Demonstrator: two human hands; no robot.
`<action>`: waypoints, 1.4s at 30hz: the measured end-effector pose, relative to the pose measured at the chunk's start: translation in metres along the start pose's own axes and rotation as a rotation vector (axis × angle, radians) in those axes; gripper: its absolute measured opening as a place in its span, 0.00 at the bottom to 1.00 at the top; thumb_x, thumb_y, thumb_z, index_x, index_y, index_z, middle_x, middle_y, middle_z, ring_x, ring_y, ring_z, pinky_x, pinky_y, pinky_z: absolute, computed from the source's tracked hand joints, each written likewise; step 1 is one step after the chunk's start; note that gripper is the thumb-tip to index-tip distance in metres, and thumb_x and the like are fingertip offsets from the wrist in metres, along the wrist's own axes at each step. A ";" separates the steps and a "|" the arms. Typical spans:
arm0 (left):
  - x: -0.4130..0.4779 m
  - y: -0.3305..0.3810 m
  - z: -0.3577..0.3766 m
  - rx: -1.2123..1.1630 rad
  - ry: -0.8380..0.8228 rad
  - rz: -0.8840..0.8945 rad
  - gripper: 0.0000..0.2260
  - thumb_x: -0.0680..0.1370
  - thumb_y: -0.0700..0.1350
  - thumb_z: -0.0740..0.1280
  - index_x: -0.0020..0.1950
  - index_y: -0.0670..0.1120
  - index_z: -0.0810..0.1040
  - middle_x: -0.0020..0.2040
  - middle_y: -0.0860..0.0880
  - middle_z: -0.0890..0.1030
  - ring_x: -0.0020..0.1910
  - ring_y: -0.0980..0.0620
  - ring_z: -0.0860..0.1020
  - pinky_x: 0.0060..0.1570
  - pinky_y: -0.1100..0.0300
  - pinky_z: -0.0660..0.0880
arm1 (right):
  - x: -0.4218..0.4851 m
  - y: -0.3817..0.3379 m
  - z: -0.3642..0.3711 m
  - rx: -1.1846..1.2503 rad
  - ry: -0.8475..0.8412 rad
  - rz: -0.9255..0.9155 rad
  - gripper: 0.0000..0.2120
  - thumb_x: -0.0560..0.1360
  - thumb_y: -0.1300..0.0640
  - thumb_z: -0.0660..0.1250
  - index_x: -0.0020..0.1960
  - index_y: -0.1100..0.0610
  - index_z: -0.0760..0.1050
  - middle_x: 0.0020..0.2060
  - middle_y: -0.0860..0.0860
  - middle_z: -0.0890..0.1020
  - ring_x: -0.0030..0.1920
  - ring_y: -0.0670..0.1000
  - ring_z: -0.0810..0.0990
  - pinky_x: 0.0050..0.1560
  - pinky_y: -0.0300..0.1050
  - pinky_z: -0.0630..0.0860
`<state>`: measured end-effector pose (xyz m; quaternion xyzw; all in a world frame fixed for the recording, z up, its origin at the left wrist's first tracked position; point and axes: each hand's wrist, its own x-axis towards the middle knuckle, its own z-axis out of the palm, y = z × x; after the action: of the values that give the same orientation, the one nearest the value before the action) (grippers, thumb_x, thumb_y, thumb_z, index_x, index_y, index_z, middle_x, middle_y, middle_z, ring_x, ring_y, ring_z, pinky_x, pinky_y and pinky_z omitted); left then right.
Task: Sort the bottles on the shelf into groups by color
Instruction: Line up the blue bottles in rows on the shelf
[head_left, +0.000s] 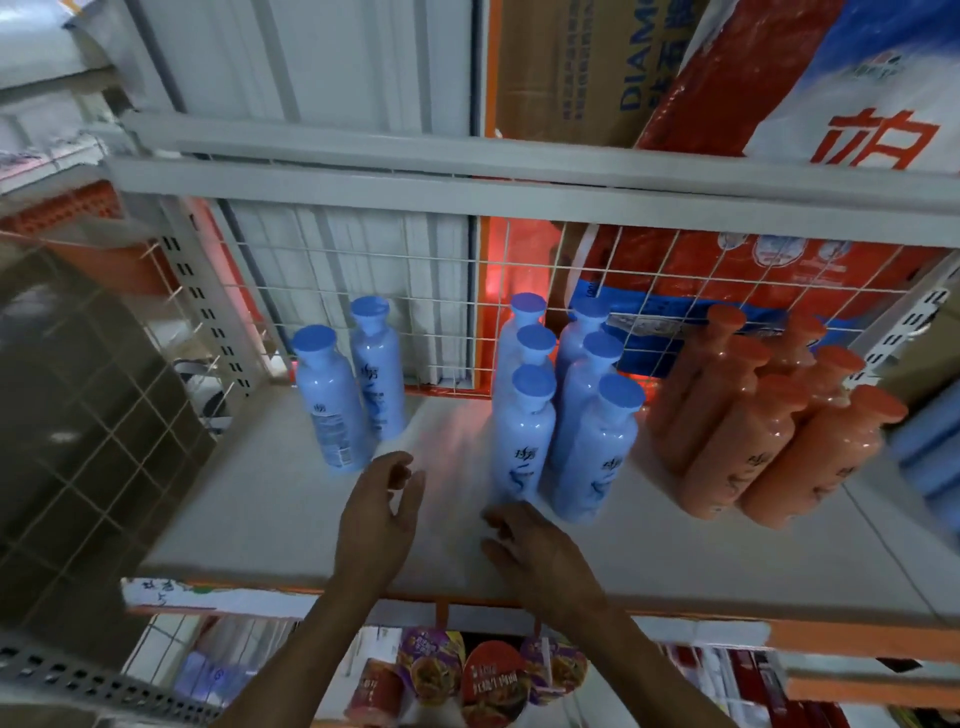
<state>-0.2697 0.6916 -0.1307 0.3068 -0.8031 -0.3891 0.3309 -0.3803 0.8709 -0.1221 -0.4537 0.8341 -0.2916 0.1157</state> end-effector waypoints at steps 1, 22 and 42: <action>0.002 -0.005 -0.010 0.032 0.041 0.002 0.11 0.79 0.53 0.64 0.58 0.50 0.76 0.49 0.53 0.79 0.47 0.56 0.79 0.48 0.50 0.79 | 0.008 -0.008 0.006 0.016 -0.011 -0.030 0.17 0.80 0.50 0.62 0.67 0.50 0.70 0.60 0.48 0.76 0.58 0.46 0.76 0.55 0.41 0.73; 0.094 -0.051 -0.086 -0.160 -0.097 -0.033 0.29 0.72 0.43 0.74 0.69 0.56 0.67 0.62 0.58 0.73 0.62 0.61 0.73 0.59 0.65 0.72 | 0.190 -0.090 0.038 0.328 0.167 0.013 0.25 0.74 0.45 0.68 0.68 0.50 0.66 0.62 0.47 0.76 0.61 0.46 0.75 0.60 0.49 0.75; 0.072 -0.060 -0.089 -0.235 -0.231 -0.027 0.30 0.74 0.46 0.71 0.71 0.50 0.61 0.63 0.52 0.74 0.57 0.73 0.73 0.50 0.77 0.69 | 0.150 -0.082 0.035 0.355 0.171 -0.039 0.30 0.71 0.52 0.73 0.70 0.53 0.66 0.62 0.46 0.75 0.62 0.41 0.73 0.62 0.38 0.70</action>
<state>-0.2298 0.5702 -0.1167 0.2301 -0.7806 -0.5175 0.2645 -0.3919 0.6999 -0.0907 -0.4158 0.7674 -0.4739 0.1169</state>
